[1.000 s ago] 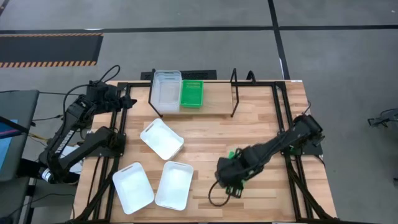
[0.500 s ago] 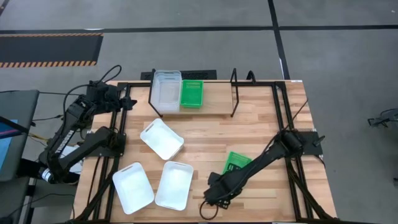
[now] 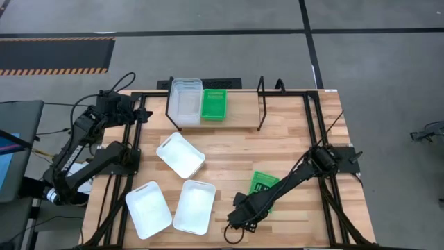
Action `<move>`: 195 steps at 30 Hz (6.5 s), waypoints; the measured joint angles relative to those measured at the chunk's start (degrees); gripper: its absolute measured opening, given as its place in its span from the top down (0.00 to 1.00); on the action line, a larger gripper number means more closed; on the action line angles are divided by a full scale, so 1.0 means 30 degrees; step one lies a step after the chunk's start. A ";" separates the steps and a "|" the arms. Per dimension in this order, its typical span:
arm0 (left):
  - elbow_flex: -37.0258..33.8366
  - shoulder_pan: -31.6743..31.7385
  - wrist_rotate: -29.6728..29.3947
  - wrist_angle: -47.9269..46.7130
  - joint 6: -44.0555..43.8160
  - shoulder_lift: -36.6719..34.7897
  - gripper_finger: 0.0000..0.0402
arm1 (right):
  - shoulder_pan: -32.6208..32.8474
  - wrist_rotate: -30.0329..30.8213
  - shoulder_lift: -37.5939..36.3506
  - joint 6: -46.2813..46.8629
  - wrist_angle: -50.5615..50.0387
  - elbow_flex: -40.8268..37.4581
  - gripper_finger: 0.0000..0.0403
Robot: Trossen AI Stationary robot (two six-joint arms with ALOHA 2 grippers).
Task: Stack baskets on shelf by color
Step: Stack the green bin on top of the green bins on the shelf, then put the top white bin on the shelf
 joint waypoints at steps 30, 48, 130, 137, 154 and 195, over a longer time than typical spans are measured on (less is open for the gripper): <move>0.0000 -0.0007 -0.0130 0.0066 0.0602 0.0000 0.47 | -1.2808 0.3051 -0.9874 -1.7213 0.6297 0.1064 0.99; 0.0000 0.0000 -0.1004 0.0051 0.0721 0.0000 0.47 | -1.6334 0.2872 0.0210 -2.4196 0.1695 1.0672 0.99; -0.0007 0.0000 -0.1398 -0.0162 0.0634 -0.0003 0.47 | -0.9391 -0.1765 0.4832 -3.2451 0.2936 1.0732 0.53; -0.0015 -0.0005 -0.1654 -0.0124 0.0325 -0.0002 0.47 | -0.9661 -0.1714 0.5035 -3.1285 0.2819 1.0754 0.54; -0.0022 -0.0007 -0.2014 -0.0087 0.0284 0.0000 0.47 | -0.9675 -0.1865 0.5419 -3.2385 0.6445 1.0748 0.55; -0.0022 0.0000 -0.2381 0.0000 -0.0372 -0.0001 0.47 | -1.4878 0.3260 -0.3157 -2.7484 0.1109 1.1458 1.00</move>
